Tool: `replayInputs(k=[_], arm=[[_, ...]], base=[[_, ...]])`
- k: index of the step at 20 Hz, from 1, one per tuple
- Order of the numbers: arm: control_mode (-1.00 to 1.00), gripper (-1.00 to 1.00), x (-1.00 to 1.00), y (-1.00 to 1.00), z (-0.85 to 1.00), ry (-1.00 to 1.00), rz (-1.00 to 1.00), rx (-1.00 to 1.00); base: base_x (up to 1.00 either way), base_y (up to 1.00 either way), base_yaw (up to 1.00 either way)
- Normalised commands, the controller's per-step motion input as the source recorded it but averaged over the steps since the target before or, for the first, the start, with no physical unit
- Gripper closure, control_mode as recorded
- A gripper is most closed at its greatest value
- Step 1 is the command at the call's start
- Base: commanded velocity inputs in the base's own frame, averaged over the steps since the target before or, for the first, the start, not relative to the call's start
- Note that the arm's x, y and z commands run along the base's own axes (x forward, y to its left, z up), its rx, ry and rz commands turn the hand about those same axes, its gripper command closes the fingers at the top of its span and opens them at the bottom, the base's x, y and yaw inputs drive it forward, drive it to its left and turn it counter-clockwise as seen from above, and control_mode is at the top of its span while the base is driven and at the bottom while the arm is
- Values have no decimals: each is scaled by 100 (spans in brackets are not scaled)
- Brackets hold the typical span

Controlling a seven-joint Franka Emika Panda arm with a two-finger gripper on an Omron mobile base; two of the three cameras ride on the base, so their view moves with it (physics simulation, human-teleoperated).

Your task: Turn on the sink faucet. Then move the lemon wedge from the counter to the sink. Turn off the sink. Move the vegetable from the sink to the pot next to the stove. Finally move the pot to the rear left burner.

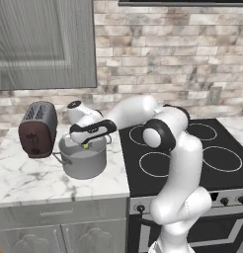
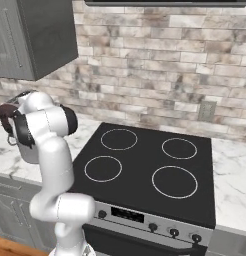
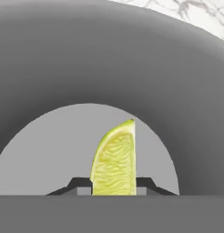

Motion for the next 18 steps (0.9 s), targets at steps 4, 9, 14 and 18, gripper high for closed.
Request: replayInputs(k=[4,9,14,18], arm=[[-100,-100,-2,0,-17,0,0,0],[-100,-100,-24,0,0,-9,0,0],[-100,-100,-22,0,14,-12,-1,0],[-100,-100,-30,-2,19,-8,-8,0]], base=[[0,0,0],[0,0,0],[0,0,0],[0,0,0]])
